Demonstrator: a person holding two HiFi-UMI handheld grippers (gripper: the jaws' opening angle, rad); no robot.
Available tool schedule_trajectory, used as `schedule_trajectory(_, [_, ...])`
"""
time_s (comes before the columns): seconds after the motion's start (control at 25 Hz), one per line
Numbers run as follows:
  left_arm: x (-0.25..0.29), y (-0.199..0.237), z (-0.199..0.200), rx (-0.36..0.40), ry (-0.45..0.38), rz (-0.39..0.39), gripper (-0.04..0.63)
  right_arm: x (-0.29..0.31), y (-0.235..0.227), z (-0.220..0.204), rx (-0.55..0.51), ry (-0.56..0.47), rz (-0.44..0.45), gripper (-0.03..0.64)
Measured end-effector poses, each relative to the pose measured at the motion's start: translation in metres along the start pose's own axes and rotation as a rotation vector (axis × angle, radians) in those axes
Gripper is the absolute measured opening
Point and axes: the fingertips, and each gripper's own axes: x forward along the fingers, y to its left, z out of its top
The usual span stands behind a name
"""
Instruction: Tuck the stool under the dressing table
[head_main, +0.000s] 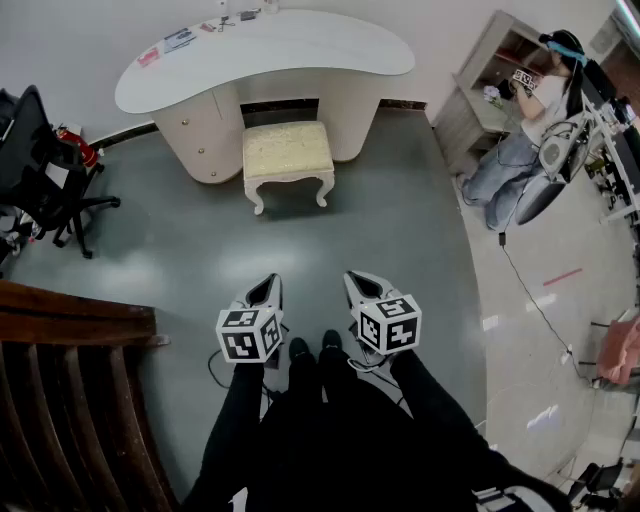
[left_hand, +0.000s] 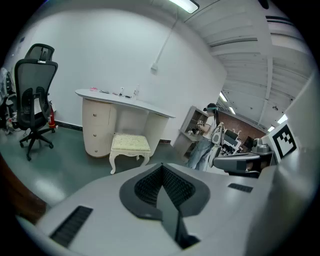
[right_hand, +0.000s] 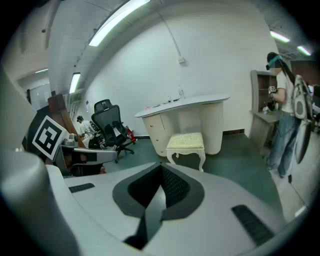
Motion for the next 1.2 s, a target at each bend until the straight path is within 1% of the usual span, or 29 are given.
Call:
schedule_trajectory(0.12, [0.002,0.001,0.003,0.017,0.001,0.005,0.008,0.003,0.002,0.005,-0.031,0.003,0.008,0.005])
schedule_trajectory(0.28, [0.004,0.006,0.004,-0.001,-0.002,0.008,0.008,0.009,0.007,0.008,-0.041,0.001,0.017,0.005])
schedule_trajectory(0.48, [0.006,0.011,0.002,-0.008,0.002,0.011,0.008,0.016,0.003,0.006,-0.06,0.014,0.006,0.005])
schedule_trajectory(0.64, [0.01,0.012,-0.004,-0.036,0.001,0.01,0.008,0.016,-0.008,0.001,0.017,0.006,0.009,0.005])
schedule_trajectory(0.76, [0.013,0.013,-0.008,-0.039,0.013,0.021,0.008,0.015,-0.022,-0.004,0.057,0.016,-0.017,0.005])
schedule_trajectory(0.88, [0.019,0.015,-0.009,-0.04,0.021,0.047,0.008,0.011,-0.041,-0.002,0.073,0.017,-0.048,0.005])
schedule_trajectory(1.0, [0.025,0.016,-0.011,-0.055,0.024,0.081,0.008,0.007,-0.064,-0.005,0.119,0.024,-0.07,0.005])
schedule_trajectory(1.2, [0.041,0.014,-0.001,-0.03,0.032,0.132,0.008,0.003,-0.102,0.002,0.139,0.045,-0.099,0.005])
